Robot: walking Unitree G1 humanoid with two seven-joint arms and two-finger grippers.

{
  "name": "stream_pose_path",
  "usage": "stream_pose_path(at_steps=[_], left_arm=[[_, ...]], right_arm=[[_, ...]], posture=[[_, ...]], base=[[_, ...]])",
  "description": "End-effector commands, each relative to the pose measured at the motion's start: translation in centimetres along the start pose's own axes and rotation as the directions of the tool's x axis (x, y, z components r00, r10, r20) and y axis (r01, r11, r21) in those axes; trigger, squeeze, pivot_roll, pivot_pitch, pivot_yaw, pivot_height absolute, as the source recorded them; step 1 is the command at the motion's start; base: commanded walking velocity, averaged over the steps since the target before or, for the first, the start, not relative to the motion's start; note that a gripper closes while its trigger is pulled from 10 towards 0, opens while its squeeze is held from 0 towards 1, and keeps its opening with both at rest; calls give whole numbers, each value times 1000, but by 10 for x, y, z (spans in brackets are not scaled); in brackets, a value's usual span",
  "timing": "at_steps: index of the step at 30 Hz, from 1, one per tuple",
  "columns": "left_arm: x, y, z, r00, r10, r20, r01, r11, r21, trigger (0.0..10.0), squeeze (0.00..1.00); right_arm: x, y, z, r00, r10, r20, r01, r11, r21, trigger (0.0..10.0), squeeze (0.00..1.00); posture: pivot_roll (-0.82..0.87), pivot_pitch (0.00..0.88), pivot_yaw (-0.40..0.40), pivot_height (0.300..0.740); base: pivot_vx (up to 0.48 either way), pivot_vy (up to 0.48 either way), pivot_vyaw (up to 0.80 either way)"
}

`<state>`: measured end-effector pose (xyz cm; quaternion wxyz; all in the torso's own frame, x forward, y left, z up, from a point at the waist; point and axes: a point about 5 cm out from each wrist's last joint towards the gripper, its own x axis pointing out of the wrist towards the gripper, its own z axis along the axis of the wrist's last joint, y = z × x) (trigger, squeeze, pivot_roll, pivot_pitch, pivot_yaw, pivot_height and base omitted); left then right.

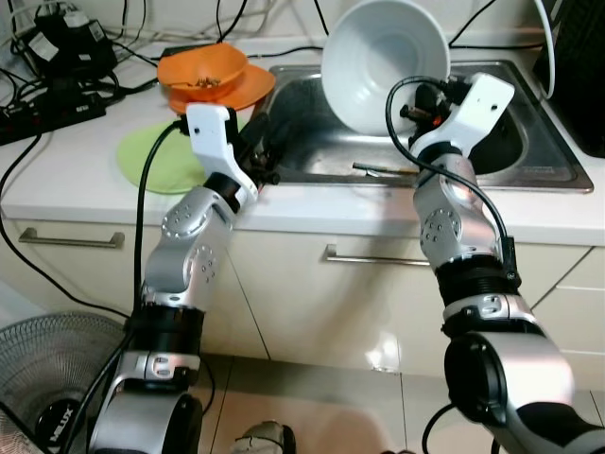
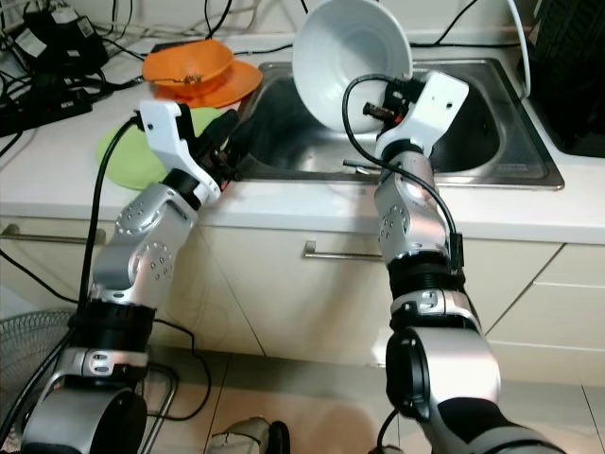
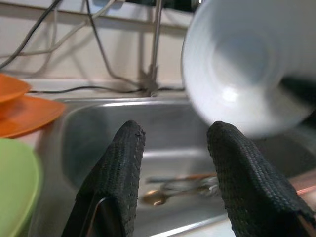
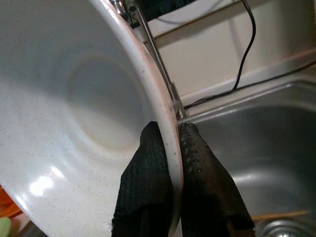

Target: Kitchen organization

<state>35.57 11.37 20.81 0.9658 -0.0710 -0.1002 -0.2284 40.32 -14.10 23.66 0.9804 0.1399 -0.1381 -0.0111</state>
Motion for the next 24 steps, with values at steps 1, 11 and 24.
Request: stream_pose_path(at_steps=[1, 11, 24], left_arm=[[-5, -1, -8, 999, 33, -23, -30, 993, 113, 10000, 0], [-8, -8, -15, 998, 60, -10, -58, 987, 147, 10000, 0], [-8, -9, -14, 997, 71, 5, -71, 986, 152, 10000, 0]], right_arm=[[4, 11, 7, 998, 47, 40, -44, 996, -75, 10000, 0], [1, 11, -3, 996, 79, 46, -69, 979, -192, 10000, 0], [2, 8, -4, 995, 76, 62, -62, 975, -213, 10000, 0]], posture=[[172, 30, 100, 740], [163, 33, 100, 740], [160, 25, 102, 740]], base=[[0, 0, 0], [81, 0, 0], [340, 0, 0]])
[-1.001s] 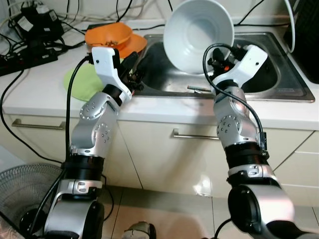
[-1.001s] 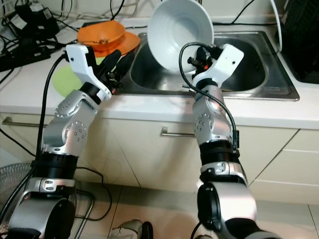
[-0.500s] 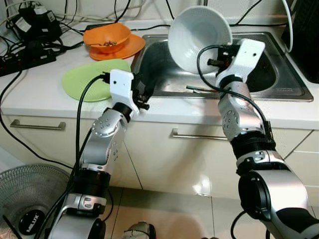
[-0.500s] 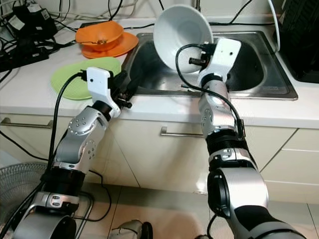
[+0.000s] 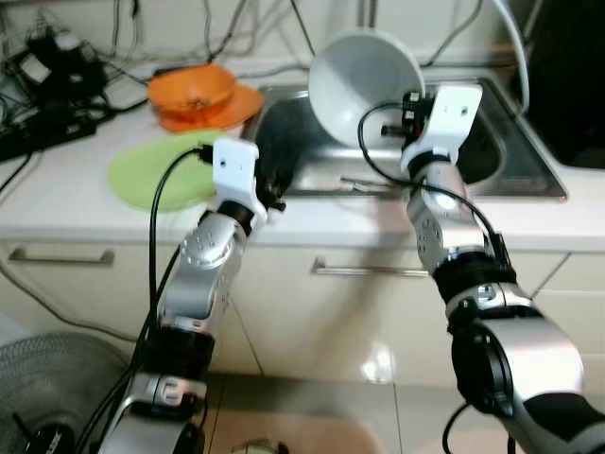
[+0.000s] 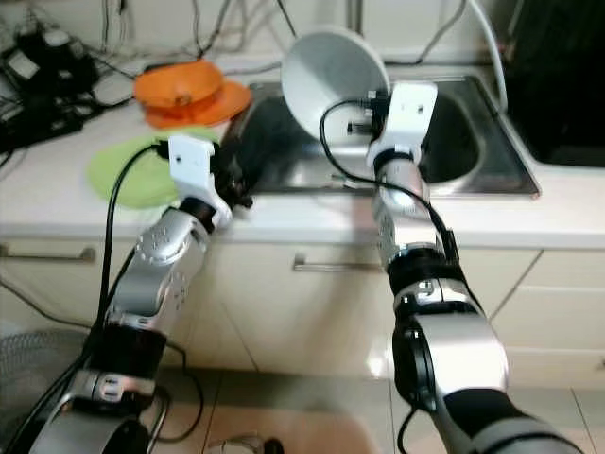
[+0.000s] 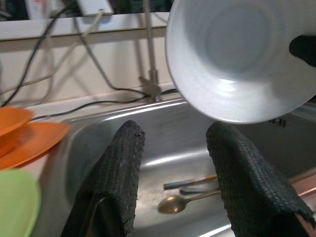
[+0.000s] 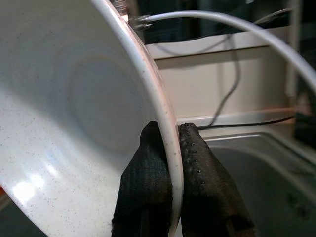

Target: Kitchen organization

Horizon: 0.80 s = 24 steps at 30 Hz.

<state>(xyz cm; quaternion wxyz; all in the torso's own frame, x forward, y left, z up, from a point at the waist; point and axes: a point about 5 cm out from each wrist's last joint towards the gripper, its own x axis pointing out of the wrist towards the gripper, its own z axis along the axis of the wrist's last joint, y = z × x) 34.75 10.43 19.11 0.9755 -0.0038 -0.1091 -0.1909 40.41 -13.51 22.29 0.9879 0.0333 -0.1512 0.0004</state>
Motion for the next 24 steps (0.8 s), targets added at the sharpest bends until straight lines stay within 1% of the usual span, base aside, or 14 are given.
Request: stream_pose_path(at_steps=[1, 14, 24], left_arm=[[-1, 2, 2, 1000, 10, 10, -10, 1000, 9, 10000, 0], [1, 1, 5, 1000, 2, 21, -3, 1000, 13, 10000, 0], [2, 0, 6, 1000, -9, 25, 9, 1000, 17, 10000, 0]], right_arm=[[5, 4, 12, 999, 9, 49, -9, 1000, -6, 10000, 0], [6, 6, 12, 998, 18, 60, -18, 1000, -1, 10000, 0], [5, 5, 11, 998, 13, 62, -13, 1000, 3, 10000, 0]], posture=[[160, 25, 102, 740], [159, 10, 106, 740], [156, 6, 112, 740]], base=[[398, 0, 0], [425, 0, 0], [457, 0, 0]])
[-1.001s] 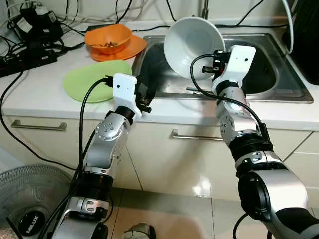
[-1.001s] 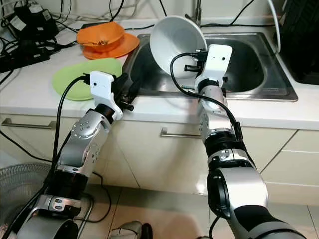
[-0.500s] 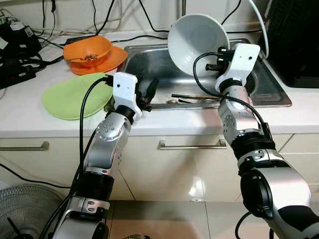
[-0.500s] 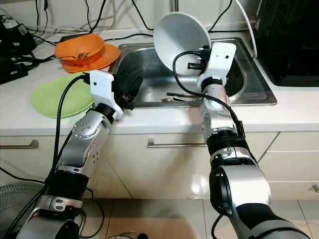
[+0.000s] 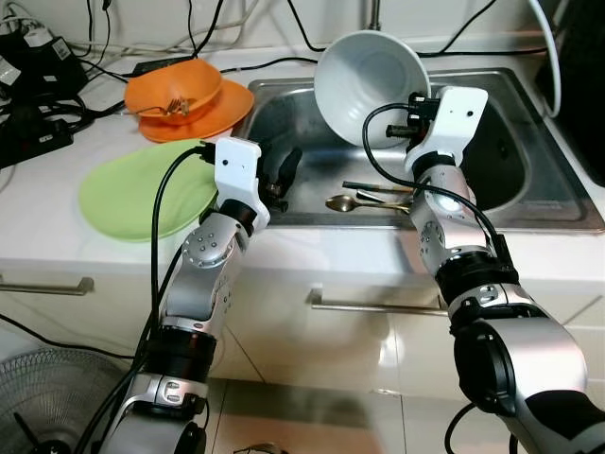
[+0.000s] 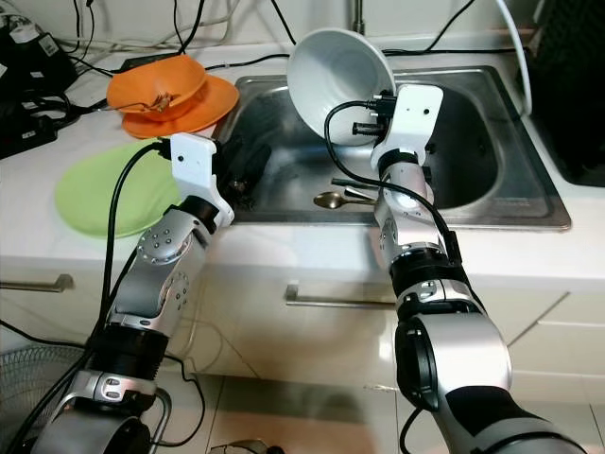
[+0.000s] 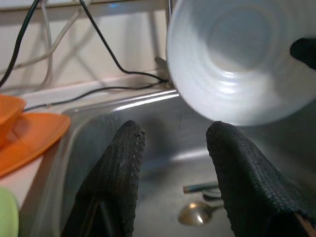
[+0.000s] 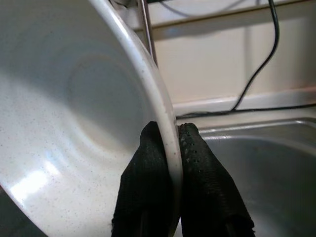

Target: Kitchen organization

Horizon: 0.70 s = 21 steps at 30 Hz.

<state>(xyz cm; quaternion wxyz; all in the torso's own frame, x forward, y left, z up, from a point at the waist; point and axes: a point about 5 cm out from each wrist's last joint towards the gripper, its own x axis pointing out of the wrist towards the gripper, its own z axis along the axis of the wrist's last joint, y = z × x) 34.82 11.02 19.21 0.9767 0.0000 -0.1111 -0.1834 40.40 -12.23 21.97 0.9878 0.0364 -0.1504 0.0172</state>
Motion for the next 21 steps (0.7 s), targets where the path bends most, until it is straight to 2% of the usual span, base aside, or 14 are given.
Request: stream_pose_path(at_steps=[1, 10, 21], left_arm=[[3, -6, 6, 999, -24, 23, 24, 1000, 8, 10000, 0], [4, -8, 6, 999, -34, 24, 34, 999, 7, 10000, 0], [3, -14, 6, 997, -69, 28, 70, 997, -15, 10000, 0]], right_arm=[[6, -8, 15, 998, -19, 64, 19, 1000, -8, 10000, 0], [5, -8, 14, 998, -22, 62, 22, 1000, -3, 10000, 0], [4, -7, 11, 998, -17, 55, 17, 1000, 2, 10000, 0]], posture=[[156, 8, 113, 740], [156, 17, 116, 740], [155, 23, 114, 740]], base=[[461, 0, 0], [447, 0, 0], [0, 0, 0]])
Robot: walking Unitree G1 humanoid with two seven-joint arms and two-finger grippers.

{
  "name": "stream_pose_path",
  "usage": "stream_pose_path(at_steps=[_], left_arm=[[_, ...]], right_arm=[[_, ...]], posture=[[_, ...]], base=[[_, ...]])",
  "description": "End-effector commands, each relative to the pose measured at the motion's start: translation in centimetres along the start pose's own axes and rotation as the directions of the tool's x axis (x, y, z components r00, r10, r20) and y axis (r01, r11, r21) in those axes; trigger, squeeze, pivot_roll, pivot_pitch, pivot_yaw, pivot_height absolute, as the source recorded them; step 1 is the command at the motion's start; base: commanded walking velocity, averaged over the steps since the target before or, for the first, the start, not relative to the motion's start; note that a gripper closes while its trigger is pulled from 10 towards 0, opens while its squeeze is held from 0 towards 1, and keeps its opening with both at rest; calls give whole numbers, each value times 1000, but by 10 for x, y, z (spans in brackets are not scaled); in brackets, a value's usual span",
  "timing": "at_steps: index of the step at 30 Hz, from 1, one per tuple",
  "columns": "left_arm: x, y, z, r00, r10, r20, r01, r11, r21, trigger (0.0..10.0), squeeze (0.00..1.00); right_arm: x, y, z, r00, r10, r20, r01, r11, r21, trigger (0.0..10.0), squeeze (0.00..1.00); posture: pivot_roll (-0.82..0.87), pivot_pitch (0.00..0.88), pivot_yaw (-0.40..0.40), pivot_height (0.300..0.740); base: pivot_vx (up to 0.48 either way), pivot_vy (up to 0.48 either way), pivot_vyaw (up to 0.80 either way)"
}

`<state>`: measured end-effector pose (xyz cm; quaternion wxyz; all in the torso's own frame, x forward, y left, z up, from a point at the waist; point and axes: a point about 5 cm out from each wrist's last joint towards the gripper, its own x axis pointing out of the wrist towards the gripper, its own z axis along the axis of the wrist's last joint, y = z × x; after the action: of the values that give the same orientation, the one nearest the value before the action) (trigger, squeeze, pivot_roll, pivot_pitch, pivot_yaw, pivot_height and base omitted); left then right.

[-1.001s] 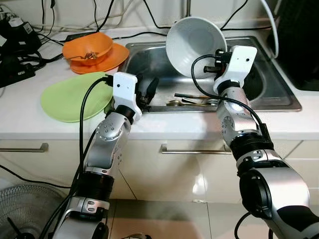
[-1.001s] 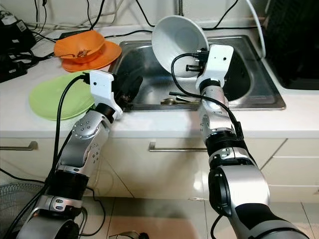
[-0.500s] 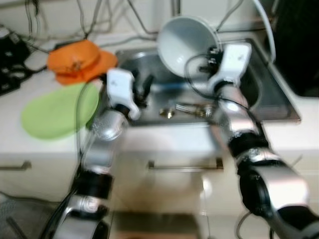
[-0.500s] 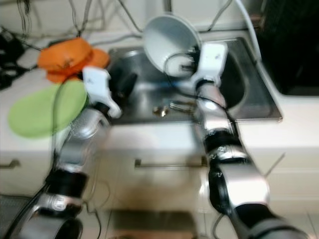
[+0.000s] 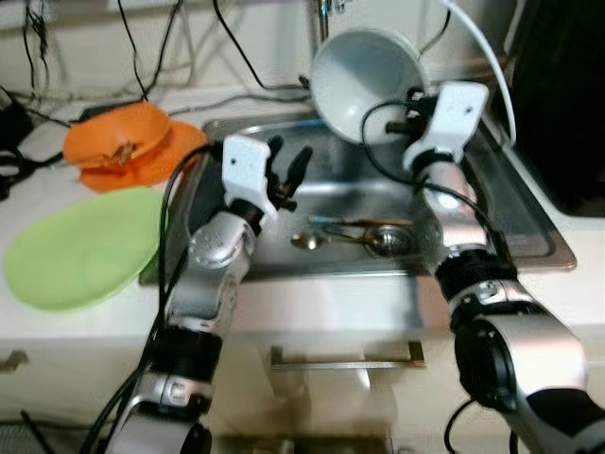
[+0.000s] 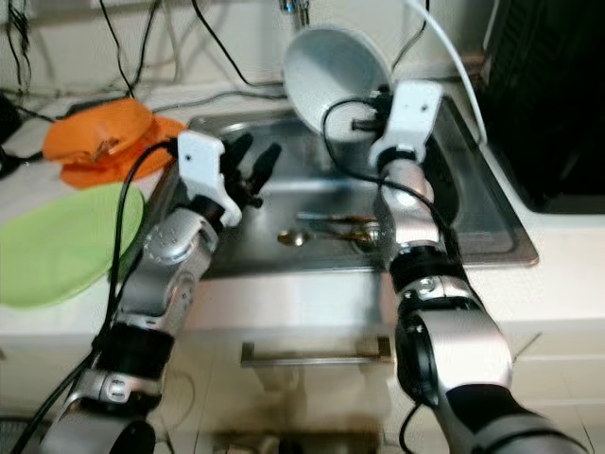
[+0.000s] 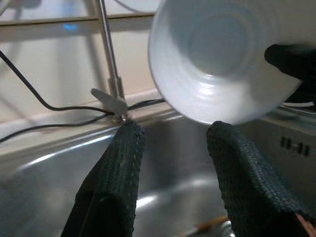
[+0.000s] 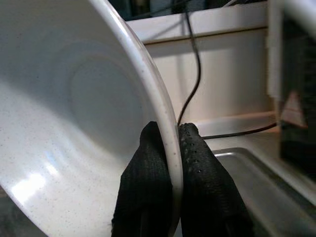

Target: Kitchen organization

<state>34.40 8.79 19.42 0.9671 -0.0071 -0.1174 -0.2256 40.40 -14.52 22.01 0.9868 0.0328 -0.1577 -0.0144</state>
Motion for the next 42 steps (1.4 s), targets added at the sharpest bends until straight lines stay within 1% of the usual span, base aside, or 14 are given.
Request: stream_pose_path(at_steps=[1, 8, 11, 15, 16, 19, 24, 29, 30, 31, 32, 33, 34, 42], left_arm=[[-2, 8, 4, 1000, 15, 10, -15, 1000, 5, 10000, 0], [-3, 9, 3, 1000, 18, 5, -18, 1000, 3, 10000, 0], [-3, 10, 2, 1000, 22, -1, -22, 1000, 8, 10000, 0], [-4, 10, 1, 1000, 27, -9, -27, 1000, 11, 10000, 0], [-4, 11, 1, 1000, 29, -12, -28, 1000, 10, 10000, 0], [-4, 12, 0, 999, 27, -23, -27, 1000, 11, 10000, 0], [-4, 12, -2, 999, 27, -34, -26, 1000, 14, 10000, 0], [-4, 11, -4, 999, 16, -48, -16, 1000, 16, 10000, 0], [-4, 10, -4, 999, 14, -49, -13, 1000, 14, 10000, 0], [-4, 10, -4, 999, 11, -49, -11, 1000, 14, 10000, 0], [-5, 9, -4, 999, 8, -50, -8, 1000, 13, 10000, 0], [-5, 9, -4, 999, 8, -50, -8, 1000, 13, 10000, 0], [-5, 9, -4, 999, 7, -51, -6, 1000, 13, 10000, 0], [-5, 8, -4, 998, 1, -55, 0, 1000, 13, 10000, 0]], right_arm=[[3, 16, 9, 998, 45, 37, -46, 999, 19, 10000, 0], [3, 17, 6, 998, 61, 17, -60, 998, -13, 10000, 0], [3, 21, 2, 995, 100, -22, -102, 992, -73, 10000, 0], [3, 24, -1, 989, 138, -52, -142, 985, -100, 10000, 0], [2, 28, -5, 980, 181, -82, -191, 972, -134, 10000, 0], [-3, 35, -15, 958, 244, -150, -273, 935, -224, 10000, 0], [-6, 37, -22, 949, 253, -188, -294, 925, -242, 10000, 0], [-13, 41, -35, 925, 282, -255, -354, 884, -306, 10000, 0], [-14, 42, -36, 921, 287, -263, -363, 878, -313, 10000, 43], [-15, 43, -38, 916, 293, -272, -373, 872, -316, 10000, 502], [-17, 44, -40, 912, 299, -281, -382, 868, -317, 10000, 922], [-17, 44, -40, 912, 299, -281, -382, 868, -317, 10000, 922], [-17, 45, -41, 909, 304, -286, -389, 865, -316, 10000, 1000], [-19, 48, -44, 904, 311, -295, -401, 856, -326, 10000, 1000]], posture=[[157, 24, 113, 740], [159, 26, 111, 740], [159, 27, 108, 740], [160, 28, 107, 740], [159, 28, 107, 740], [159, 28, 107, 740], [163, 25, 105, 740], [165, 23, 104, 740], [165, 21, 103, 740], [165, 21, 103, 740], [167, 20, 102, 740], [167, 20, 102, 740], [167, 20, 102, 740], [169, 20, 101, 740]], base=[[0, 0, 0], [0, 0, 0], [0, 0, 0], [0, 0, 0], [0, 0, 0], [0, 0, 0], [0, 0, 0], [0, 0, 0], [0, 0, 0], [0, 0, 0], [0, 0, 0], [0, 0, 0], [0, 0, 0], [0, 0, 0]])
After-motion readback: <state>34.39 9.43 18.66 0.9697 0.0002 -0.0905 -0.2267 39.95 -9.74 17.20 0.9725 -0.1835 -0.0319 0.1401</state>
